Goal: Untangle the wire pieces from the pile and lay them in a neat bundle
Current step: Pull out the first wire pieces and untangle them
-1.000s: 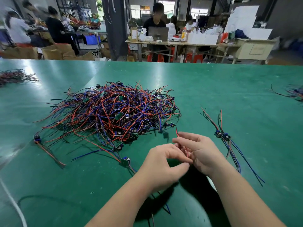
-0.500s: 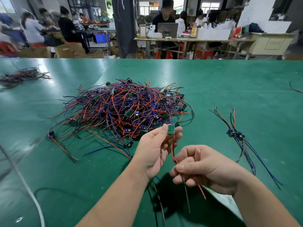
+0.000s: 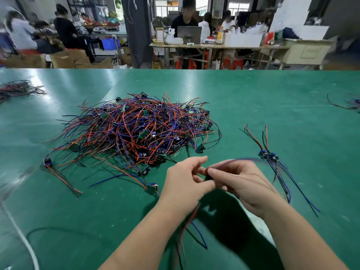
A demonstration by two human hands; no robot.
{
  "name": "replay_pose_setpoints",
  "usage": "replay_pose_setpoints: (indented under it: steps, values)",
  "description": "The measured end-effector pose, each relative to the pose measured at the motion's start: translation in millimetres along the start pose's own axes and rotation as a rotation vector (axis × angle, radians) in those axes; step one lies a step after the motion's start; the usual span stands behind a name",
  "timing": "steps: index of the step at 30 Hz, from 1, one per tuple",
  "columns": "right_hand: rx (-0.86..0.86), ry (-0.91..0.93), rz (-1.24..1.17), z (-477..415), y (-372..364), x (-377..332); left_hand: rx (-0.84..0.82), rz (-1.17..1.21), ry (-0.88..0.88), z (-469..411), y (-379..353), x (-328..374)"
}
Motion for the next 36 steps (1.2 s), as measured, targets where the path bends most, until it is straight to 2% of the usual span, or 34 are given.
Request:
replay_pose_setpoints:
  steps: [3, 6, 10, 13, 17, 24, 27, 29, 31, 34, 36]
  values:
    - [0.077, -0.007, -0.025, -4, 11, 7, -0.001, -0.008, 0.052, 2, -3, -6]
    - [0.123, -0.001, 0.022, -7, 19, 7, -0.052, 0.182, 0.169, 1, -8, -15]
    - [0.165, 0.030, 0.101, -9, 27, 5, -0.130, 0.313, 0.288, 6, -17, -20]
    - [0.348, 0.057, -0.023, -9, 56, 0, -0.260, 0.336, 0.359, 13, -29, -19]
    - [0.491, 0.043, -0.238, -5, 89, 3, -0.445, 0.275, 0.419, 28, -46, -20]
    - [0.559, 0.013, -0.348, -2, 96, 11, -0.575, 0.286, 0.466, 38, -53, -17]
    - [0.520, -0.037, -0.439, -8, 90, 17, -0.615, 0.416, 0.443, 39, -56, -9]
    - [0.453, -0.099, -0.441, -11, 77, 23, -0.574, 0.574, 0.401, 33, -55, 0]
    - [0.313, -0.123, -0.301, -13, 58, 23, -0.451, 0.762, 0.351, 22, -47, 5]
    - [-0.031, -0.037, -0.026, -11, 15, 17, -0.199, 0.972, 0.289, 6, -24, 4]
    - [-0.137, 0.035, -0.056, -6, -6, 9, -0.069, 0.987, 0.234, 0, -12, 1]
Point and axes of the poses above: each hand's wrist, its own z-axis away from the middle knuckle, its own y-axis out of the back of the hand, x = y × z, the point moved 10 cm from there along -z, towards the middle knuckle, and after that the axes turned 7 degrees about z, right-handed, at the moved point
